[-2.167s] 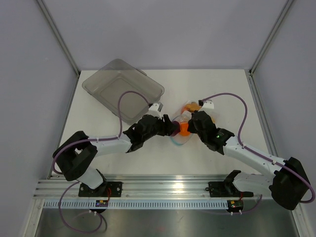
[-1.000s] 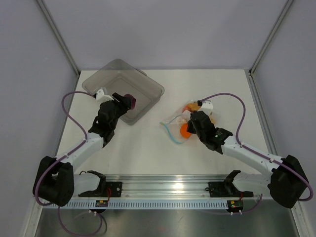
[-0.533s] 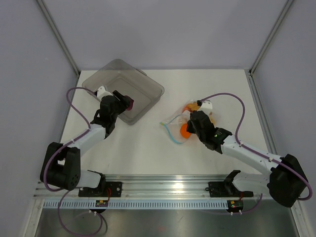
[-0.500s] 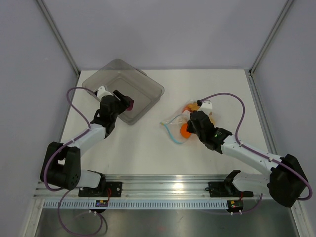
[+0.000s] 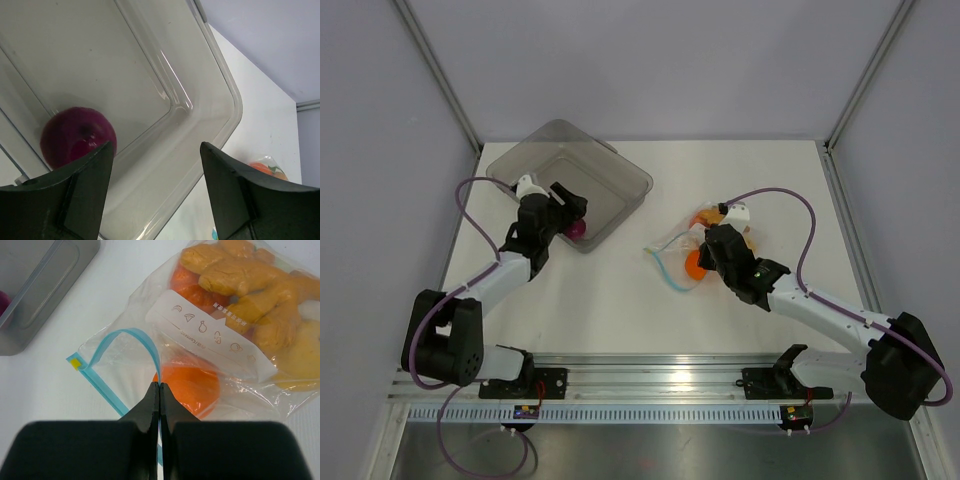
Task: Open the zip-top bag and remove the fake food
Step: Place the fake vegetable in the bin, then pick up the fake fruit from the zipper food storage bag.
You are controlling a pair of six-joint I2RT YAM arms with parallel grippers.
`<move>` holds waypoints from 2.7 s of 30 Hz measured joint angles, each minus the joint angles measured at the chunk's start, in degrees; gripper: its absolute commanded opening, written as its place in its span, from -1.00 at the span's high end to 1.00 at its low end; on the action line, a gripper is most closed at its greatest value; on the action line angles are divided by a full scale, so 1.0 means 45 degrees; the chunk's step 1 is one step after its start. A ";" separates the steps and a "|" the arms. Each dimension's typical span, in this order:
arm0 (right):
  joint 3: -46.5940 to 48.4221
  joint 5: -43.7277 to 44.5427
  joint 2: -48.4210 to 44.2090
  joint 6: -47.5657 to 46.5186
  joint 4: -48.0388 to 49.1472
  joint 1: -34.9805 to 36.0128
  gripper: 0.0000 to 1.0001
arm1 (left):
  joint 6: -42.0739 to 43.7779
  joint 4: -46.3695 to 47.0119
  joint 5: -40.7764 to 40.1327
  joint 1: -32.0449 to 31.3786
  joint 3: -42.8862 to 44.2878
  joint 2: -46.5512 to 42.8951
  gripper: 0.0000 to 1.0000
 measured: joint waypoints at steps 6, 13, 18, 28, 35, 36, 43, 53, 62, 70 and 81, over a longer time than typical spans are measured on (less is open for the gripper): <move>0.0000 -0.0461 -0.0049 -0.0364 0.0068 -0.0015 0.94 | 0.0146 0.0597 0.0238 -0.0763 -0.1350 -0.1491 -0.45; -0.0005 -0.0597 -0.0141 -0.0593 0.0151 -0.0015 1.00 | 0.0831 0.0937 0.0355 -0.3011 -0.1583 -0.2118 -0.43; -0.0005 -0.0597 -0.0170 -0.0607 0.0146 -0.0015 1.00 | 0.1287 0.1161 0.0607 -0.4235 -0.1787 -0.2453 -0.42; -0.0010 -0.0602 -0.0170 -0.0612 0.0151 -0.0015 1.00 | 0.2244 0.2278 0.1452 -0.5493 -0.2487 -0.1841 -0.38; -0.0073 -0.0593 -0.0296 -0.0612 0.0146 -0.0015 1.00 | 0.2919 0.3483 0.1321 -0.7359 -0.2492 -0.1044 -0.31; -0.0092 -0.0588 -0.0330 -0.0607 0.0151 -0.0015 1.00 | 0.3036 0.3759 0.1248 -0.7601 -0.2497 -0.0850 -0.31; -0.0185 -0.0573 -0.0495 -0.0597 0.0151 -0.0015 1.00 | 0.3861 0.5678 0.0656 -0.8616 -0.2769 0.0505 -0.30; -0.0427 -0.0563 -0.1001 -0.0578 0.0180 -0.0015 1.00 | 0.4065 0.6596 0.0219 -0.8884 -0.2467 0.2268 -0.35; -0.0452 -0.0568 -0.1035 -0.0578 0.0219 -0.0015 1.00 | 0.4065 0.7009 0.0243 -0.8884 -0.1039 0.3920 -0.38; -0.0573 -0.0573 -0.1098 -0.0408 0.0277 -0.0015 1.00 | 0.3604 0.6951 0.0223 -0.8884 -0.0248 0.4862 -0.43; -0.0782 -0.0578 -0.1326 -0.0112 0.0549 -0.0015 1.00 | 0.3521 0.6547 0.0199 -0.8884 0.0845 0.5911 -0.53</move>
